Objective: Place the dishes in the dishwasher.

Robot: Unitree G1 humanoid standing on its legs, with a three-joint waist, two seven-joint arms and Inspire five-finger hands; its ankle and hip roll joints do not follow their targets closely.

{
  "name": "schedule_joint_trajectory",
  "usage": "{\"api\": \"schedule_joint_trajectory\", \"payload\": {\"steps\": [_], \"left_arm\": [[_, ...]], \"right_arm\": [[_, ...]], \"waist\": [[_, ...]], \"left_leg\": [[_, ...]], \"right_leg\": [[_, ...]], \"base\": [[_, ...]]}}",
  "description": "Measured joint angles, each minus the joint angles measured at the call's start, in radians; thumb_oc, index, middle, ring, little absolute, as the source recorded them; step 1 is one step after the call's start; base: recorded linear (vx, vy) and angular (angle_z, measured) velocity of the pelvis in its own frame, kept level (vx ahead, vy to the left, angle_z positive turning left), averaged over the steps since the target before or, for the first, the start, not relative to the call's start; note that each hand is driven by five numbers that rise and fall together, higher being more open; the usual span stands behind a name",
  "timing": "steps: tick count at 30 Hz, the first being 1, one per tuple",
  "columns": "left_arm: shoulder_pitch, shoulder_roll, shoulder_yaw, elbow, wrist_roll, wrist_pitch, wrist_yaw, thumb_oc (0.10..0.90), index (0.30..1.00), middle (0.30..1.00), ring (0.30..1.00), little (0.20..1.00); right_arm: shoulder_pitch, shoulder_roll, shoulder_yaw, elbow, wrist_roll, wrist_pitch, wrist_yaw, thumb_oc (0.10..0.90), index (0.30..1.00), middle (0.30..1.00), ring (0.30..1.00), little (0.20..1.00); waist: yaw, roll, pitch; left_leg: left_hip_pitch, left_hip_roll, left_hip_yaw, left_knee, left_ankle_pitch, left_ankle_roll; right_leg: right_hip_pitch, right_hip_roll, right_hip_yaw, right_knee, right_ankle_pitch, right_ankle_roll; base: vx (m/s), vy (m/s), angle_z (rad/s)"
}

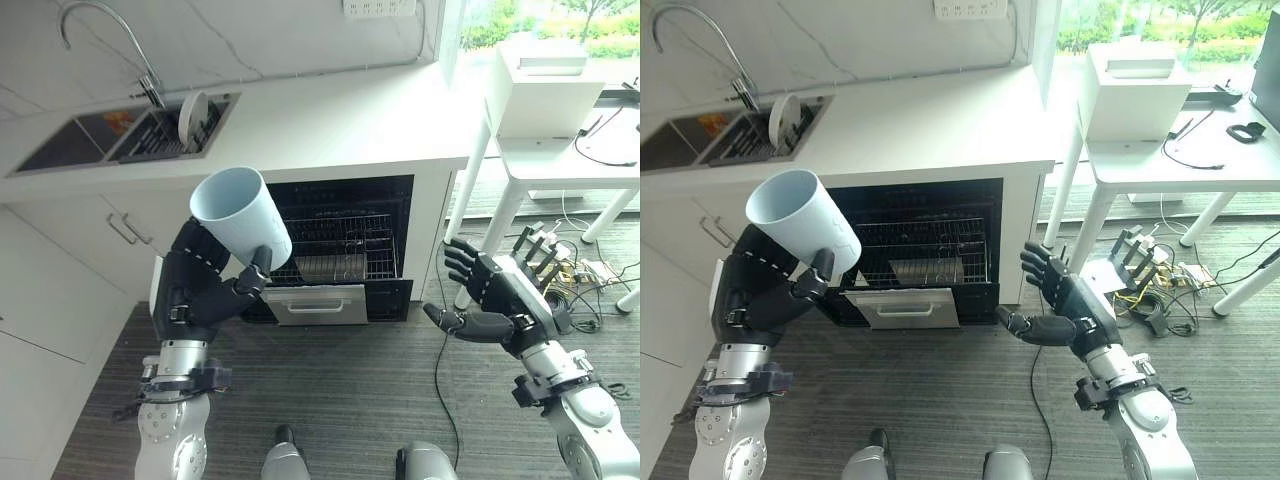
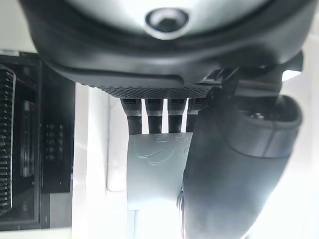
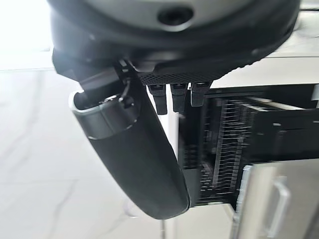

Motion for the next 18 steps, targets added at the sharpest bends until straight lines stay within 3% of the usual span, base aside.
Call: {"api": "schedule_joint_trajectory", "payload": {"steps": [1,2,3,4,6,10,12,13,14,15,16,18], "left_arm": [[-0.004,0.000,0.000,-0.001,-0.002,-0.003,0.000,0.400,0.300,0.300,0.300,0.300],[-0.013,0.006,0.000,0.004,-0.002,-0.003,0.003,0.400,0.300,0.300,0.300,0.300],[-0.026,0.010,0.000,0.004,-0.001,-0.005,0.006,0.400,0.300,0.300,0.300,0.300],[-0.044,0.022,-0.003,0.008,0.005,-0.003,0.008,0.400,0.300,0.300,0.300,0.300],[-0.114,0.069,-0.005,0.012,0.007,0.001,0.009,0.400,0.300,0.300,0.300,0.300],[-0.166,0.118,0.000,0.012,0.008,0.004,0.013,0.400,0.300,0.300,0.300,0.300],[-0.165,0.117,0.000,0.013,0.009,0.006,0.022,0.400,0.300,0.300,0.300,0.300],[-0.160,0.118,0.001,0.016,0.011,0.006,0.023,0.400,0.300,0.300,0.300,0.300],[-0.152,0.117,0.005,0.017,0.019,0.006,0.029,0.400,0.300,0.300,0.300,0.300],[-0.138,0.117,0.012,0.020,0.044,0.011,0.051,0.400,0.300,0.300,0.300,0.300],[-0.139,0.117,0.015,0.021,0.067,0.019,0.062,0.400,0.300,0.300,0.300,0.300],[-0.139,0.117,0.009,0.029,0.132,0.024,0.087,0.400,0.300,0.300,0.300,0.300]], "right_arm": [[0.001,0.000,-0.005,-0.004,0.014,0.001,0.006,0.800,0.900,0.900,0.900,0.900],[0.004,0.017,-0.009,-0.006,0.029,0.007,0.006,0.800,0.900,0.900,0.900,0.900],[0.013,0.027,-0.009,-0.020,0.049,0.008,0.007,0.800,0.900,0.900,0.900,0.900],[0.020,0.057,-0.013,-0.031,0.062,0.010,0.003,0.800,0.900,0.900,0.900,0.900],[0.016,0.131,-0.005,-0.066,0.070,0.012,-0.015,0.800,0.900,0.900,0.900,0.900],[-0.063,0.163,0.038,-0.074,0.070,0.016,-0.021,0.800,0.900,0.900,0.900,0.900],[-0.065,0.163,0.045,-0.073,0.069,0.018,-0.022,0.800,0.900,0.900,0.900,0.900],[-0.062,0.169,0.067,-0.068,0.069,0.018,-0.024,0.800,0.900,0.900,0.900,0.900],[-0.061,0.167,0.086,-0.067,0.069,0.021,-0.024,0.800,0.900,0.900,0.900,0.900],[-0.064,0.166,0.115,-0.067,0.069,0.024,-0.019,0.800,0.900,0.900,0.900,0.900],[-0.064,0.153,0.110,-0.070,0.069,0.024,-0.013,0.800,0.900,0.900,0.900,0.900],[-0.061,0.149,0.107,-0.070,0.070,0.024,-0.013,0.800,0.900,0.900,0.900,0.900]], "waist": [[0.002,0.003,-0.003],[0.007,-0.003,-0.008],[0.008,-0.030,-0.011],[0.006,-0.051,-0.013],[0.009,-0.081,-0.016],[0.046,-0.088,-0.020],[0.047,-0.088,-0.020],[0.042,-0.081,-0.020],[0.041,-0.077,-0.017],[0.040,-0.085,-0.019],[0.035,-0.098,-0.021],[0.008,-0.098,-0.020]], "left_leg": [[0.048,-0.009,0.044,-0.024,0.009,0.017],[0.090,-0.031,0.070,-0.049,0.070,0.012],[0.111,-0.077,0.089,-0.045,0.096,-0.001],[0.112,-0.106,0.092,-0.032,0.083,0.019],[0.085,-0.164,0.089,0.029,0.035,0.073],[0.093,-0.239,0.094,0.028,-0.009,0.142],[0.114,-0.257,0.084,0.002,-0.020,0.156],[0.119,-0.241,0.071,0.007,-0.019,0.169],[0.126,-0.235,0.078,-0.002,-0.024,0.172],[0.138,-0.236,0.102,-0.019,-0.018,0.175],[0.141,-0.261,0.126,-0.037,-0.021,0.171],[0.146,-0.292,0.135,-0.040,-0.024,0.176]], "right_leg": [[0.019,-0.005,0.009,-0.017,0.020,0.022],[0.045,-0.030,0.014,-0.034,0.029,0.049],[0.069,-0.078,0.016,-0.055,0.037,0.080],[0.096,-0.103,0.014,-0.079,0.049,0.106],[0.134,-0.168,-0.034,-0.125,0.091,0.123],[0.171,-0.231,-0.090,-0.184,0.258,0.112],[0.182,-0.236,-0.087,-0.195,0.350,0.127],[0.157,-0.215,-0.069,-0.138,0.371,0.163],[0.134,-0.188,-0.065,-0.107,0.331,0.159],[0.091,-0.140,-0.074,-0.103,0.246,0.155],[0.028,-0.129,-0.091,-0.107,0.172,0.140],[-0.041,-0.144,-0.075,-0.140,0.170,0.143]], "base": [[0.24,0.418,-0.51],[0.19,0.318,-0.49],[0.21,0.352,-0.27],[0.18,0.318,0.11],[0.17,0.319,0.41],[0.19,0.290,0.27],[0.18,0.220,0.19],[0.11,0.063,0.02],[0.15,-0.087,-0.33],[0.15,-0.220,-0.58],[0.18,-0.248,-0.56],[0.24,-0.258,-0.11]]}}
